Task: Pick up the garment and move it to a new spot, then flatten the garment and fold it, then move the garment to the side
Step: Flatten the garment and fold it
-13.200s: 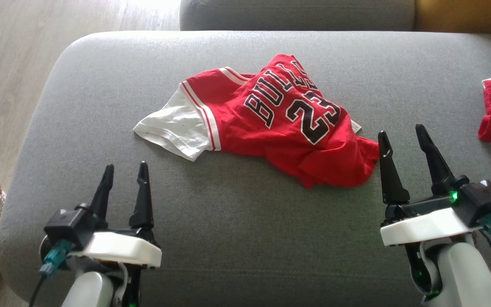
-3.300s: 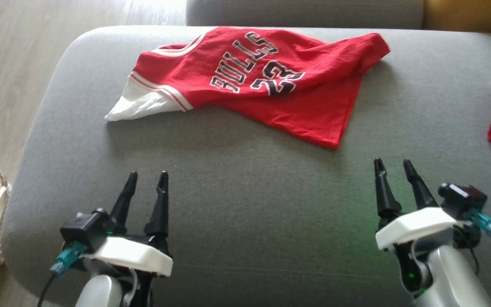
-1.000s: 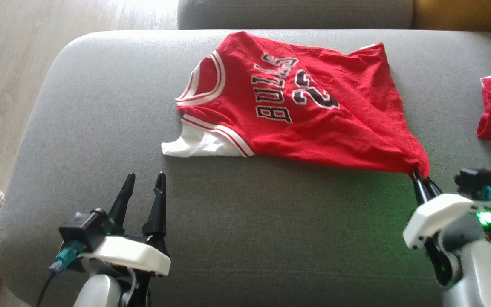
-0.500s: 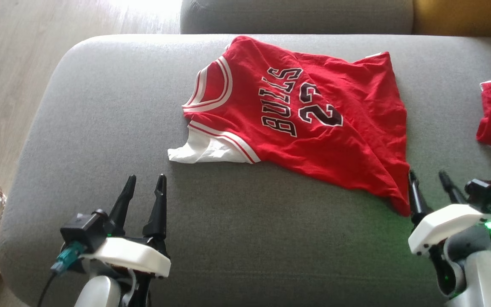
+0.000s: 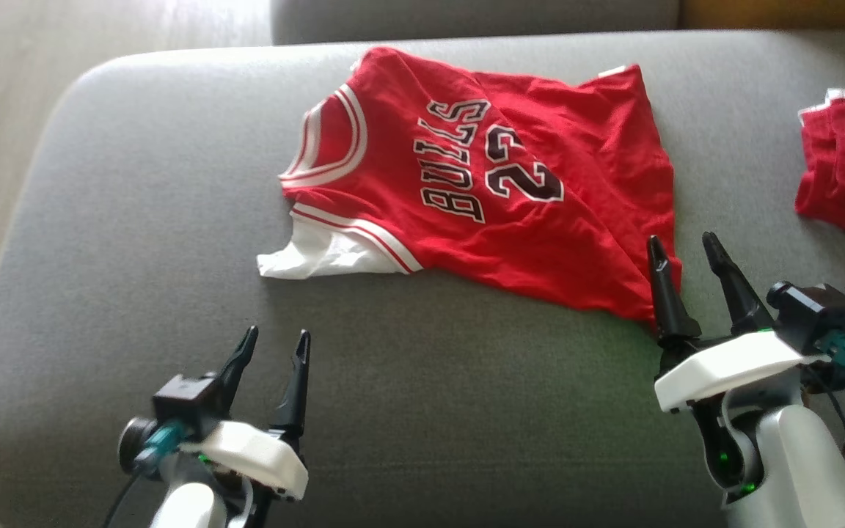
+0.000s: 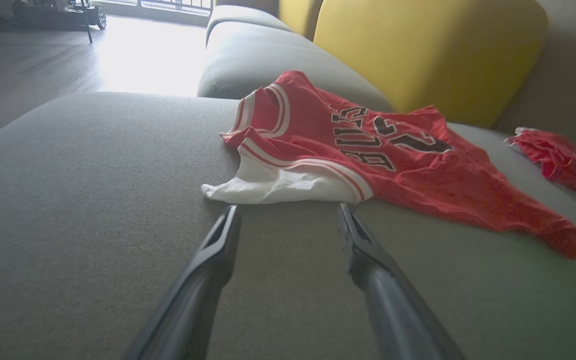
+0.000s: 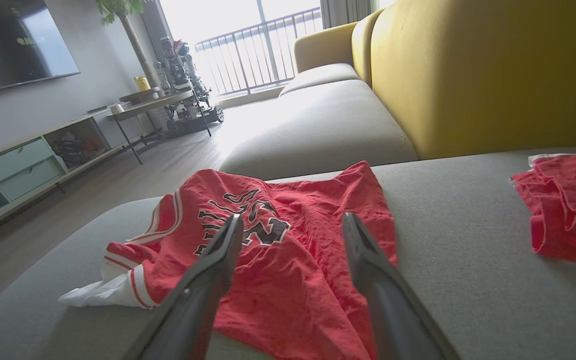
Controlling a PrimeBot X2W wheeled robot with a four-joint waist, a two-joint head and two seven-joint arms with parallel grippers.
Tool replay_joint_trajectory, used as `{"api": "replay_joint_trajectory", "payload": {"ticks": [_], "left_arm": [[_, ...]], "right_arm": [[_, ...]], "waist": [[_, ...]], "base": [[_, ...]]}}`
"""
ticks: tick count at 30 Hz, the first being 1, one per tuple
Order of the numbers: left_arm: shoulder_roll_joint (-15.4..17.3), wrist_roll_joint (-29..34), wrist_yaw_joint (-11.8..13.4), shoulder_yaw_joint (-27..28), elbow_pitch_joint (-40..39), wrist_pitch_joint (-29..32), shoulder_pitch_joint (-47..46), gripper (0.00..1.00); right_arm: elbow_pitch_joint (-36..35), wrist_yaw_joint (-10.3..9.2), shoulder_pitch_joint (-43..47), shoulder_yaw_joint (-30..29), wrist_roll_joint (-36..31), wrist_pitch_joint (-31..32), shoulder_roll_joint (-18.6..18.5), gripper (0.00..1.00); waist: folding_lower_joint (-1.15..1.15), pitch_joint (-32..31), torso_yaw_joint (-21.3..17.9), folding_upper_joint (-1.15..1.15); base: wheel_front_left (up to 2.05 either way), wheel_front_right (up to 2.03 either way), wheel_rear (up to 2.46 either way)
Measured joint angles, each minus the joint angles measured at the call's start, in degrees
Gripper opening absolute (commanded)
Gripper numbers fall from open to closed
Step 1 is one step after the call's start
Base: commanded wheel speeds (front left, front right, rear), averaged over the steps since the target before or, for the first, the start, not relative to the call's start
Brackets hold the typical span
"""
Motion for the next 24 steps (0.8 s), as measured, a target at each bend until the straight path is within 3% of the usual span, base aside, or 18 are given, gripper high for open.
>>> {"api": "replay_joint_trajectory", "payload": {"ticks": [8, 14, 24], "left_arm": [[4.53, 9.42, 2.23, -4.59, 7.53, 4.54, -9.60, 1.00], [7.15, 16.42, 5.94, -7.09, 12.16, 9.27, -16.70, 1.00], [10.66, 20.81, 8.13, -8.53, 16.75, 14.29, -23.48, 1.00]], "right_arm": [[-1.57, 0.00, -0.19, 0.65, 0.35, -0.77, -0.02, 1.00], [-2.07, 0.00, -0.70, 1.49, 0.53, -1.67, -0.02, 1.00], [-2.45, 0.00, -3.83, 1.72, 1.42, -3.03, -0.03, 1.00]], "waist": [[0.00, 4.37, -2.53, 0.00], [0.00, 7.98, -4.62, 0.00], [0.00, 12.24, -6.59, 0.00]], "base": [[0.00, 0.00, 0.00], [0.00, 0.00, 0.00], [0.00, 0.00, 0.00]]}}
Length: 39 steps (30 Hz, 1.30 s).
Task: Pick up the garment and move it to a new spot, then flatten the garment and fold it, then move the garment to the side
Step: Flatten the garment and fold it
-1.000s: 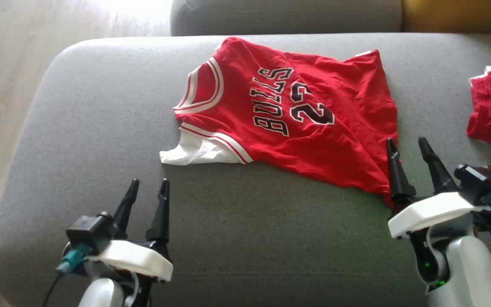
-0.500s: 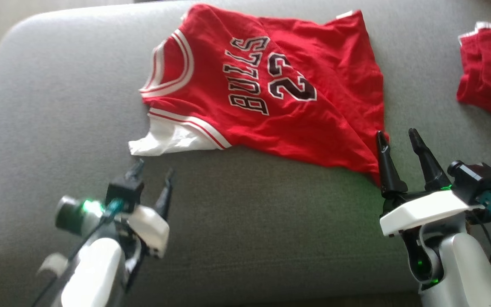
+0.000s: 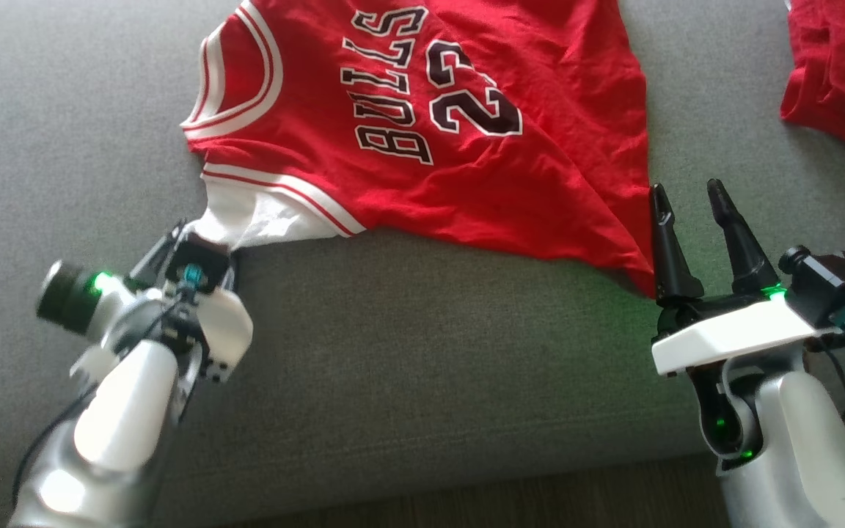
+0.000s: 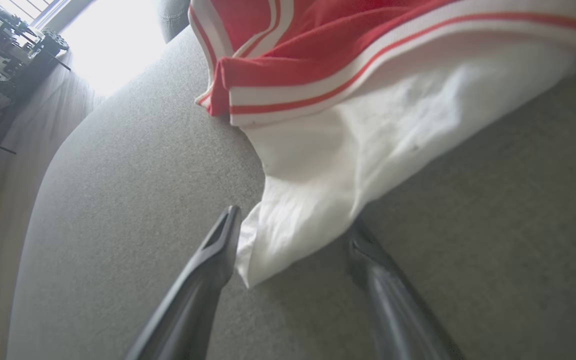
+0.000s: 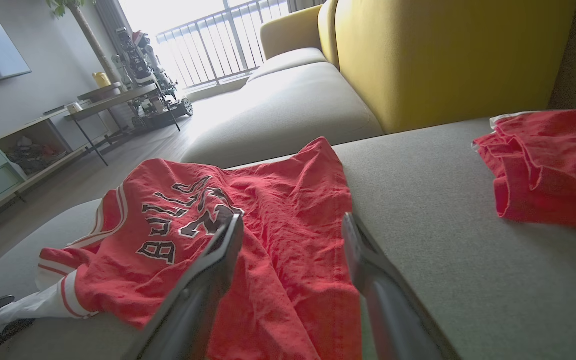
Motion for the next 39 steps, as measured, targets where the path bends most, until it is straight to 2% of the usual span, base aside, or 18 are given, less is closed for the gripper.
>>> {"api": "replay_joint_trajectory", "payload": {"ticks": [5, 6, 7, 8, 9, 11, 14, 19, 22, 27, 30, 35, 39], "left_arm": [[0.25, 0.51, -1.37, -1.00, 1.18, 1.94, -2.93, 1.00], [0.27, 0.43, -1.91, -1.25, 1.43, 2.23, -3.18, 0.87], [0.25, 0.20, -2.58, -1.42, 1.55, 2.68, -3.30, 0.44], [0.18, -0.44, -3.48, -1.46, 1.70, 3.00, -3.31, 0.14], [-0.04, -1.53, -4.47, -1.49, 1.94, 3.04, -3.22, 0.00], [-0.80, -4.30, -6.79, -1.77, 2.19, 3.47, -2.66, 0.00], [-1.82, -9.33, -8.26, -1.88, 1.56, 4.26, -1.03, 0.00], [-1.76, -16.82, -8.79, -2.63, -3.59, 5.99, 2.33, 0.00], [-1.66, -26.55, -8.98, -3.79, -9.14, 8.40, 4.00, 0.00], [-0.10, -44.24, -8.98, -3.30, -18.86, 15.13, 7.31, 0.00], [0.79, -51.68, -8.98, -1.52, -22.63, 19.11, 9.55, 0.00], [1.23, -59.06, -7.01, 1.71, -24.28, 25.14, 11.63, 0.00], [2.66, -59.36, -4.95, 1.74, -24.66, 28.07, 12.29, 0.00]], "right_arm": [[0.57, 0.00, -0.13, 0.03, 0.12, -0.51, -0.01, 1.00], [0.81, 0.00, -0.15, 0.13, 0.37, -0.51, -0.01, 1.00], [1.07, 0.00, -0.15, 0.21, 0.51, -0.52, -0.01, 1.00], [1.31, 0.00, -0.16, 0.24, 0.51, -0.63, -0.01, 1.00], [1.52, 0.00, -0.16, 0.24, 0.51, -0.93, -0.01, 1.00], [1.79, 0.00, -0.16, 0.22, 0.51, -1.11, -0.01, 1.00], [2.50, 0.00, -0.15, 0.22, 0.51, -1.15, -0.01, 1.00], [3.56, 0.00, 0.04, 0.49, 0.53, -1.38, -0.01, 1.00], [4.15, 0.00, 0.14, 0.90, 1.08, -1.53, -0.01, 1.00], [4.83, 0.00, 0.44, 1.10, 1.08, -1.52, -0.01, 1.00], [4.83, 0.00, 1.15, 1.12, 1.08, -1.51, -0.01, 1.00], [4.87, 0.00, 1.51, 1.68, 1.07, -1.44, -0.01, 1.00], [4.78, 0.00, 1.47, 1.82, 1.05, -1.43, -0.02, 1.00]], "waist": [[0.00, 0.81, -0.16, 0.00], [0.00, 0.76, -0.12, 0.00], [0.00, 0.62, -0.08, 0.00], [0.00, 0.37, -0.01, 0.00], [0.00, 0.06, 0.07, 0.00], [0.00, -0.69, 0.25, 0.00], [0.00, -2.14, 0.66, 0.00], [0.00, -4.94, 1.60, 0.00], [0.00, -6.73, 2.13, 0.00], [0.00, -9.04, 2.80, 0.00], [0.00, -9.49, 3.05, 0.00], [0.00, -8.81, 2.85, 0.00], [0.00, -7.71, 2.45, 0.00]], "base": [[0.00, 0.00, 0.00], [0.00, 0.00, 0.00], [0.00, 0.00, 0.00], [0.00, 0.00, 0.00], [0.00, 0.00, 0.00], [0.00, 0.00, 0.00], [0.00, 0.00, 0.00], [0.00, 0.00, 0.00], [0.00, 0.00, 0.00], [0.00, 0.00, 0.00], [0.00, 0.00, 0.00], [0.00, 0.00, 0.00], [0.00, 0.00, 0.00]]}}
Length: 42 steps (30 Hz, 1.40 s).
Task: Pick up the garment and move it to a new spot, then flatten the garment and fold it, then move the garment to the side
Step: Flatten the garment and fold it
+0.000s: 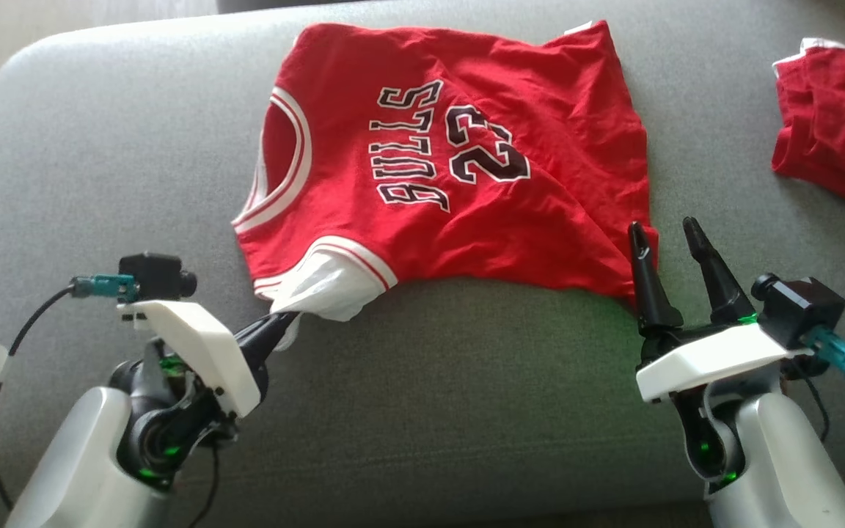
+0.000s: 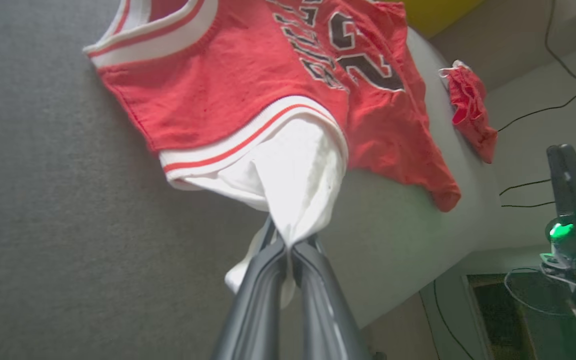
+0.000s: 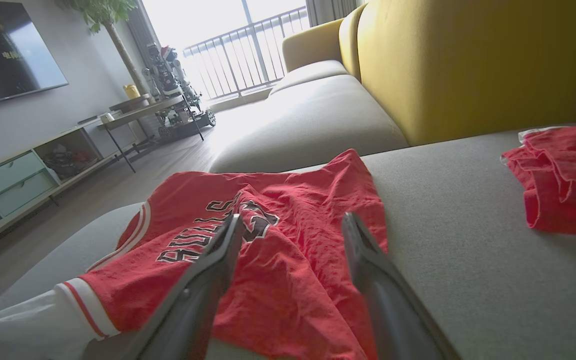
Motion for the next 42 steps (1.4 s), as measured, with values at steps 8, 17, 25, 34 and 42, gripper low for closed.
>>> {"api": "replay_joint_trajectory", "payload": {"ticks": [8, 17, 25, 34, 42], "left_arm": [[2.07, 6.50, 2.50, -1.97, 5.23, 0.05, -2.40, 0.00], [3.38, 12.66, 2.55, -3.96, 11.55, -2.29, -10.38, 1.00], [4.36, 18.05, 3.98, -5.39, 16.75, -7.83, -14.37, 1.00], [6.45, 22.68, 5.83, -6.86, 23.13, -14.33, -14.18, 1.00], [5.94, 22.40, 9.36, -4.63, 19.08, -23.87, -9.75, 1.00]], "right_arm": [[-0.38, 0.00, -0.44, 0.48, -0.05, -0.01, 0.01, 1.00], [-0.68, 0.00, -2.75, 0.88, -0.14, -0.24, 0.00, 1.00], [0.16, 0.00, -3.03, 1.86, -0.13, -0.85, -0.01, 1.00], [0.86, 0.00, -3.78, 2.13, -0.68, -1.02, -0.04, 1.00], [0.52, 0.00, -2.76, 1.67, -0.73, -1.12, -0.07, 1.00]], "waist": [[0.00, 3.27, -1.14, 0.00], [0.00, 7.45, -1.98, 0.00], [0.00, 8.27, -1.13, 0.00], [0.00, 5.77, 0.77, 0.00], [0.00, 1.34, 2.65, 0.00]], "base": [[0.00, 0.00, 0.00], [0.00, 0.00, 0.00], [0.00, 0.00, 0.00], [0.00, 0.00, 0.00], [0.00, 0.00, 0.00]]}}
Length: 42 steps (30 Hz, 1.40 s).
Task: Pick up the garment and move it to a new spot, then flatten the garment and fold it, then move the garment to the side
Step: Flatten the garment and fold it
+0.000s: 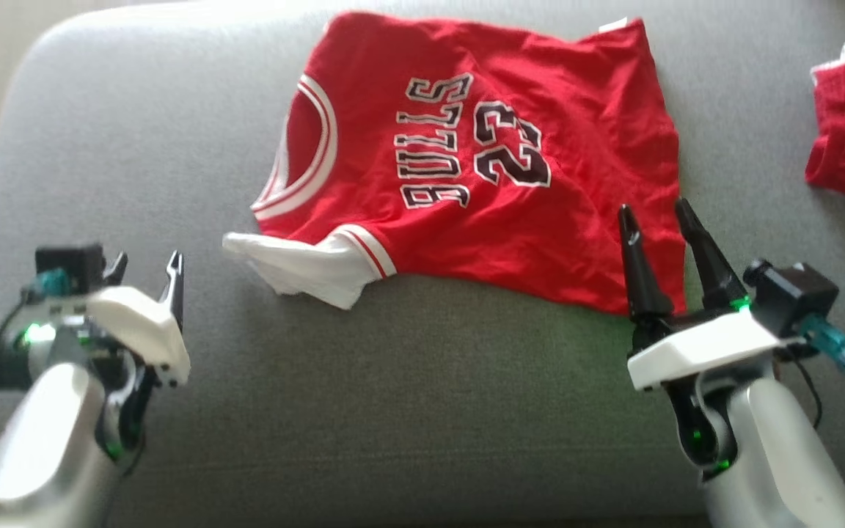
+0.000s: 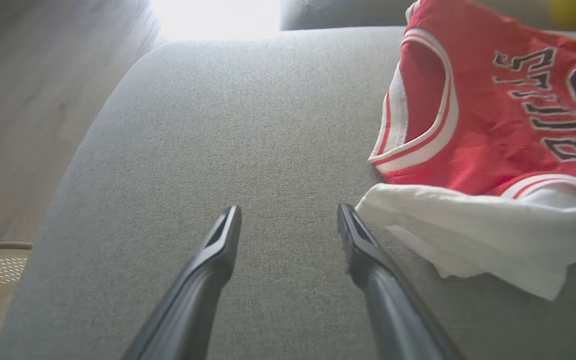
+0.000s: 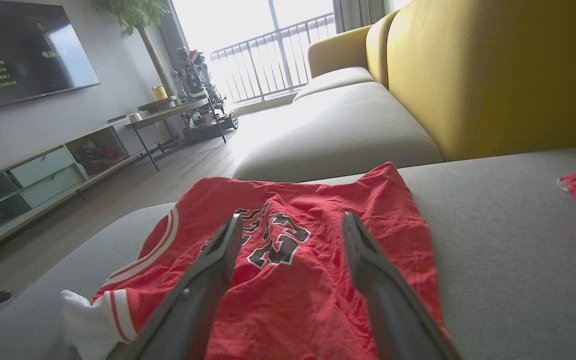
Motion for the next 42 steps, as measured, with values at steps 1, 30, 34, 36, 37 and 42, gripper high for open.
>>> {"api": "replay_joint_trajectory", "payload": {"ticks": [1, 30, 34, 36, 37, 42], "left_arm": [[-0.43, -0.53, 0.81, 1.02, -2.01, -2.53, 2.64, 1.00], [-8.34, -1.71, 2.07, 4.81, -13.44, -18.41, 20.25, 1.00], [-7.95, -0.51, 1.60, 4.21, -9.55, -16.34, 16.38, 1.00], [-7.71, -0.33, 1.16, 3.86, -7.78, -15.33, 13.91, 1.00], [-7.71, -0.33, 1.16, 3.86, -7.78, -15.33, 13.91, 1.00], [-6.91, -0.36, 0.08, 3.45, -4.46, -13.35, 8.29, 1.00]], "right_arm": [[-0.19, 0.00, 1.06, -0.23, 0.00, -0.34, 0.00, 1.00], [-2.58, 0.00, 7.20, -0.44, -2.37, -1.43, 0.02, 1.00], [-2.90, 0.00, 7.06, -0.31, -2.38, -1.43, 0.03, 1.00], [-2.99, 0.00, 6.80, -0.32, -2.38, -1.43, 0.03, 1.00], [-2.99, 0.00, 6.80, -0.32, -2.38, -1.43, 0.03, 1.00], [-3.34, 0.00, 4.79, -0.47, -2.38, -1.48, 0.03, 1.00]], "waist": [[0.00, -1.24, 0.43, 0.00], [0.00, -5.42, 1.07, 0.00], [0.00, -3.54, -0.01, 0.00], [0.00, -2.45, -0.62, 0.00], [0.00, -2.45, -0.62, 0.00], [0.00, 0.50, -2.08, 0.00]], "base": [[0.00, 0.00, 0.00], [0.00, 0.00, 0.00], [0.00, 0.00, 0.00], [0.00, 0.00, 0.00], [0.00, 0.00, 0.00], [0.00, 0.00, 0.00]]}}
